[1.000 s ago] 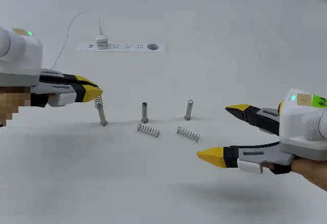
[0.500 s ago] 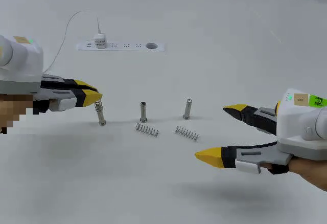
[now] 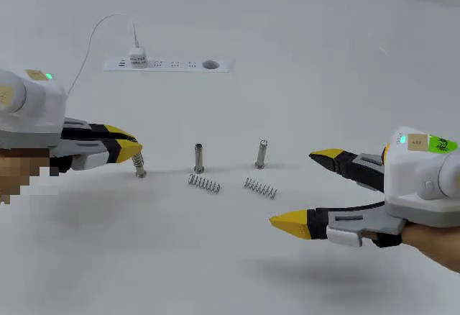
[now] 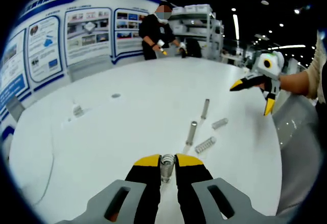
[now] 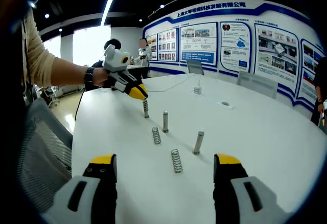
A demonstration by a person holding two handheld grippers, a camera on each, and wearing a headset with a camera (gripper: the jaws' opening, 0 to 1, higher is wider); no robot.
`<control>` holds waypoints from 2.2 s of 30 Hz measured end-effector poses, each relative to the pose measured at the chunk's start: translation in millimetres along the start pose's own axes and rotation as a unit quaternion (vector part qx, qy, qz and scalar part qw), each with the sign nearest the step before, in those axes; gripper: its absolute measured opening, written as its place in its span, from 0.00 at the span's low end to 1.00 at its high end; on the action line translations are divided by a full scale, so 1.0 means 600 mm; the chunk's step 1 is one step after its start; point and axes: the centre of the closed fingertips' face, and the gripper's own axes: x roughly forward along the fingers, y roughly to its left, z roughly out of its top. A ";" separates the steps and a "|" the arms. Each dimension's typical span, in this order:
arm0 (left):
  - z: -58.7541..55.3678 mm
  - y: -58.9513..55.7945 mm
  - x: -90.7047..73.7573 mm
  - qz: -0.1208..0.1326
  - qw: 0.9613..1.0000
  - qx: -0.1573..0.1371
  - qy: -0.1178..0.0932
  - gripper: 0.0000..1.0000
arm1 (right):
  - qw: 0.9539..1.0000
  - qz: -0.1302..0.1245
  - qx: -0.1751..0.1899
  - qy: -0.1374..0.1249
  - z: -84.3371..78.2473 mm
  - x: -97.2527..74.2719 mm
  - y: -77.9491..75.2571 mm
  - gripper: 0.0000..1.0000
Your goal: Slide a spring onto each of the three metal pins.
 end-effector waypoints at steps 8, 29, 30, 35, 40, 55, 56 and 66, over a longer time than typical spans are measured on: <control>-0.014 0.001 0.009 0.003 1.000 0.011 0.013 0.10 | 1.000 0.001 0.000 0.002 -0.001 0.002 0.003 0.79; -0.030 0.004 0.019 0.012 0.999 0.023 0.025 0.12 | 1.000 0.003 0.001 0.002 -0.002 0.002 0.005 0.78; -0.030 0.003 0.020 0.011 0.999 0.021 0.025 0.14 | 1.000 0.003 0.001 0.003 -0.001 0.002 0.005 0.78; -0.027 0.003 0.017 0.011 1.000 0.012 0.020 0.22 | 1.000 0.002 0.001 0.003 -0.002 0.002 0.005 0.78; -0.022 0.006 0.009 0.017 1.000 0.012 0.015 0.30 | 1.000 0.003 0.001 0.003 -0.001 0.003 0.006 0.78; 0.008 0.004 -0.029 0.035 0.999 0.020 -0.021 0.40 | 1.000 0.008 -0.001 0.009 -0.005 0.007 0.008 0.77; 0.008 0.004 -0.032 0.035 0.999 0.020 -0.023 0.40 | 1.000 0.008 -0.002 0.009 -0.006 0.007 0.008 0.77; 0.008 -0.006 -0.048 0.040 0.998 0.013 -0.038 0.42 | 1.000 0.013 -0.007 0.014 -0.006 0.013 0.011 0.77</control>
